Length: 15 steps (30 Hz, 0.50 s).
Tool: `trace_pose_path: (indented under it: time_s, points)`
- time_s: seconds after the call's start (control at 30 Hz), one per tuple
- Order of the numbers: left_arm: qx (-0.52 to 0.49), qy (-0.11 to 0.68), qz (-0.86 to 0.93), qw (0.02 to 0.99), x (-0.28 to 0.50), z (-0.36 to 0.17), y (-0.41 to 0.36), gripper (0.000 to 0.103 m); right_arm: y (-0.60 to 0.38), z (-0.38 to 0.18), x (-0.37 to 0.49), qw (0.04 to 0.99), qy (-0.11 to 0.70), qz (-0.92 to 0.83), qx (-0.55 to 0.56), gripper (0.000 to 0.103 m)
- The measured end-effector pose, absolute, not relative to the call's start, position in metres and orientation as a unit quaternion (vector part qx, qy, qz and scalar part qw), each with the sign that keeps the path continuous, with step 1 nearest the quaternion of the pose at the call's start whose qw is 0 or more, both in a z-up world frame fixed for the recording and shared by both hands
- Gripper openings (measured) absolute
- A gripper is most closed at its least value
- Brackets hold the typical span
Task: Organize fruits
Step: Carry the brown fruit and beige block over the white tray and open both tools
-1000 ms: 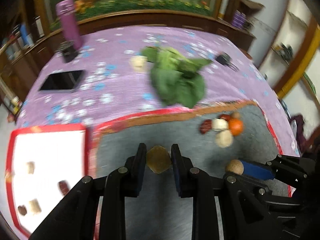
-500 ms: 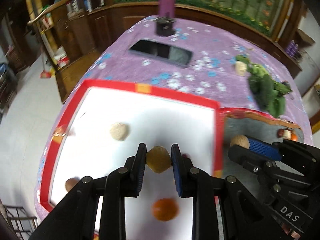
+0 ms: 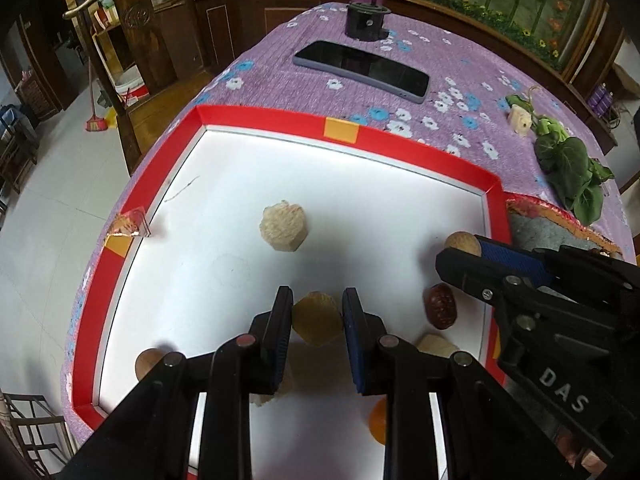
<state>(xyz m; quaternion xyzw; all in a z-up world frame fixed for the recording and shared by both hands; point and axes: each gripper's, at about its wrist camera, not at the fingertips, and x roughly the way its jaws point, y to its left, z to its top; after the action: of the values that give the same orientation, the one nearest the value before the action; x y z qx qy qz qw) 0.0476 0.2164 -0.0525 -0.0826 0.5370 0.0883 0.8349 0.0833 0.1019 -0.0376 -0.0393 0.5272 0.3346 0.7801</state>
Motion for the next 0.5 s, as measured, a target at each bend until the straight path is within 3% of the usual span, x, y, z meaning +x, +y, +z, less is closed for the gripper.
trace_pose_path:
  time_s: [0.47, 0.5]
  points:
    - [-0.086, 0.532, 0.08, 0.838, 0.047, -0.053, 0.219, 0.027, 0.103, -0.054, 0.087, 0.777, 0.547, 0.309, -0.043, 0.025]
    - [-0.09, 0.531, 0.078, 0.839, 0.047, -0.053, 0.22, 0.03, 0.102, -0.055, 0.087, 0.776, 0.55, 0.306, -0.042, 0.03]
